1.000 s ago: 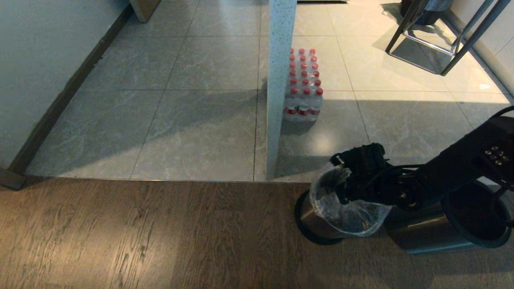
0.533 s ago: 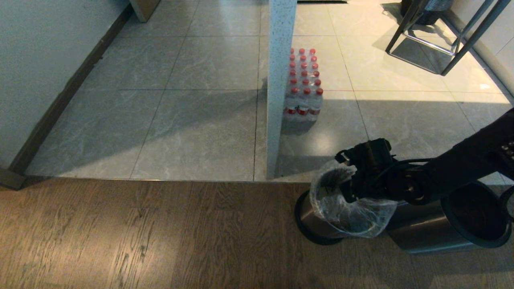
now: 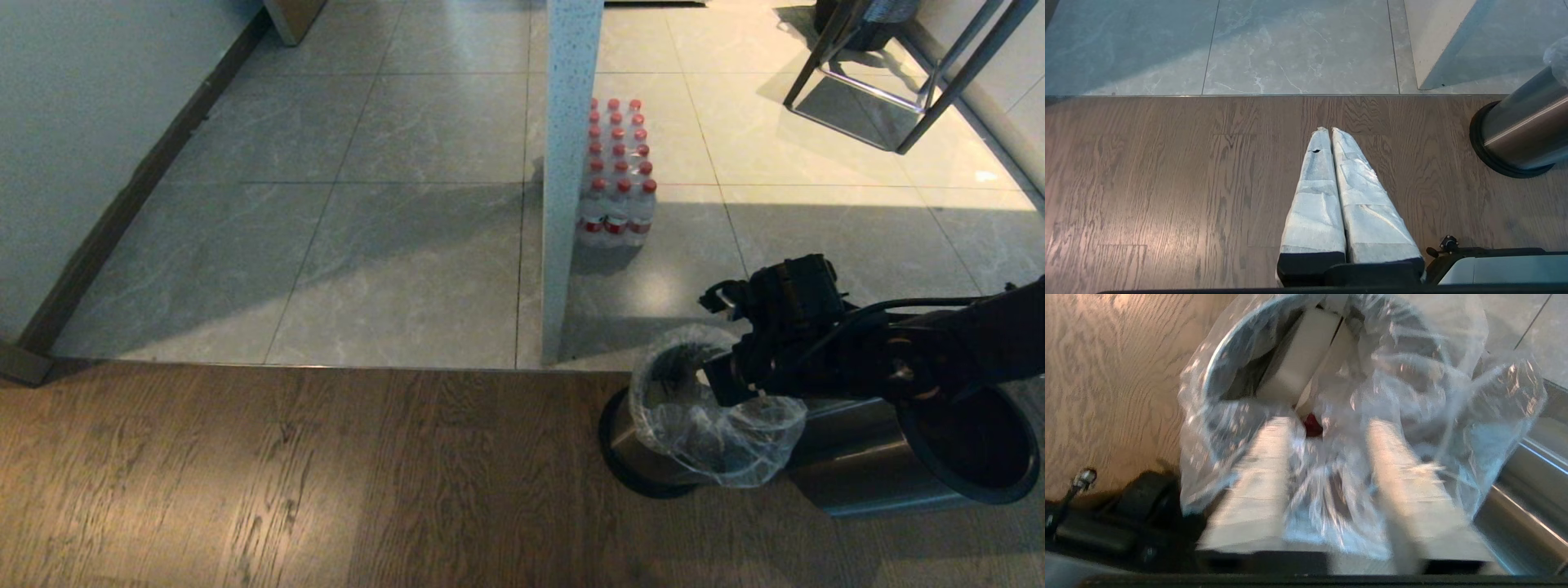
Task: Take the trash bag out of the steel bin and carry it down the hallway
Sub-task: Pick up the trash bag
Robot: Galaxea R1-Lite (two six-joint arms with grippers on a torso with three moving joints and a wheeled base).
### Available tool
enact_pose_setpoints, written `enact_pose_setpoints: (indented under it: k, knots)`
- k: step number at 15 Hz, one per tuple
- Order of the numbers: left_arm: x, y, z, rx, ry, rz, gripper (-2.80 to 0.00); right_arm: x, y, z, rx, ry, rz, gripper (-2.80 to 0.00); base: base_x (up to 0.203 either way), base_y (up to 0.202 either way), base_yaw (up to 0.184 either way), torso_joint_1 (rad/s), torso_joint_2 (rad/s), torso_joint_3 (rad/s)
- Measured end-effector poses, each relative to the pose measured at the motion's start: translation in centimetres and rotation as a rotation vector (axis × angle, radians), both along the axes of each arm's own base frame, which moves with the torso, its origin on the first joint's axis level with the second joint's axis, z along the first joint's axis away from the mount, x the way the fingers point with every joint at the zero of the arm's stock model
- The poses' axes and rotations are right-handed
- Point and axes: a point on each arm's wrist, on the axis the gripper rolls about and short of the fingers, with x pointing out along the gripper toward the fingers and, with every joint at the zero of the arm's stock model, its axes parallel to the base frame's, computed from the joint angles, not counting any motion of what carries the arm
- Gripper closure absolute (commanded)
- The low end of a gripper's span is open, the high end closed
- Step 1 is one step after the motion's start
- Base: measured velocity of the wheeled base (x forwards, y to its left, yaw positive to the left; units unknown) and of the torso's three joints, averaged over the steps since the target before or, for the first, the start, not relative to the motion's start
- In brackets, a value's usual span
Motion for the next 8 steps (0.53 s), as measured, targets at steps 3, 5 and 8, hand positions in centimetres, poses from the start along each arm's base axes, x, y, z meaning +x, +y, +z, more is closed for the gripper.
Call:
enact_pose_setpoints:
  k: [3, 5, 8]
  knots:
    - [0.0, 0.0, 0.0, 0.0, 0.0, 0.0, 0.0, -1.6, -0.4, -0.5, -0.074, 0.038, 0.097, -2.8, 0.0, 0.0, 0.0, 0.0, 0.0, 0.0]
    - [0.0, 0.0, 0.0, 0.0, 0.0, 0.0, 0.0, -2.4, -0.5, -1.3, -0.129, 0.063, 0.229, -2.8, 0.0, 0.0, 0.0, 0.0, 0.0, 0.0]
    - [0.0, 0.0, 0.0, 0.0, -0.001, 0.0, 0.0, -2.4, -0.5, -2.4, -0.217, 0.08, 0.384, -2.8, 0.0, 0.0, 0.0, 0.0, 0.0, 0.0]
